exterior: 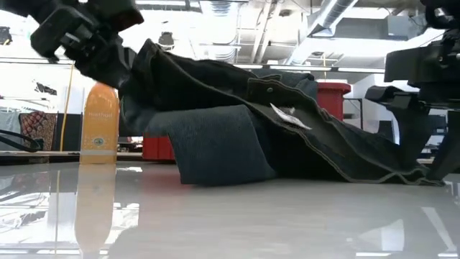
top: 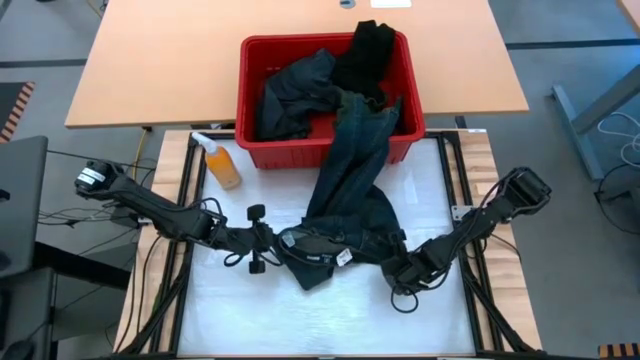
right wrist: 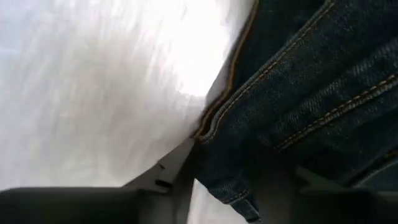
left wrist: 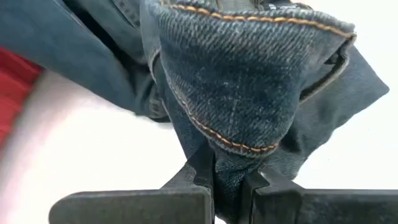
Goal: Fold Laundry from Bin
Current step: Fold the dark blue jeans
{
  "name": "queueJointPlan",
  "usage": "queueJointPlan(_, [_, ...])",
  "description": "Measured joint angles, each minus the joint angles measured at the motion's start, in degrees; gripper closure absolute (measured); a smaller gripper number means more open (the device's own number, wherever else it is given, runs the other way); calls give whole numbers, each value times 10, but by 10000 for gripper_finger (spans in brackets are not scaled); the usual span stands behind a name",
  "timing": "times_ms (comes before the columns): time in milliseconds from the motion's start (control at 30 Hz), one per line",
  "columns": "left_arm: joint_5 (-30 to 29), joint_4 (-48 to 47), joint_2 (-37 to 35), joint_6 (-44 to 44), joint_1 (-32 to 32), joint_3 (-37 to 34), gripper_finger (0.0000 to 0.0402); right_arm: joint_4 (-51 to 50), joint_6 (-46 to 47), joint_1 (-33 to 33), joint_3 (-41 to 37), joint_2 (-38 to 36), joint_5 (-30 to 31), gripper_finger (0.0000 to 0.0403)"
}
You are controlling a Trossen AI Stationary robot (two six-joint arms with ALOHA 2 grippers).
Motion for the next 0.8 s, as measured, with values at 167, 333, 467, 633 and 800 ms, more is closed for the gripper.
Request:
queueJointPlan(167, [6,86,0,-22,0,-51,399,10,-2,-11,1,0,-36,338])
queueJointPlan(333, [8,119,0,-15,0,-56,399,-37,-36,-31,51,5,-57,381])
queueJointPlan(467, [47,150,-4,38,0,-29,399,-134,-66,-49,157,4,-59,365])
queueJointPlan(633, [99,143,-34,124,0,28,399,-285,-72,-59,349,4,-46,384])
queueJointPlan(800, [113,135,-108,215,0,92,399,-354,-86,-38,543,3,73,384])
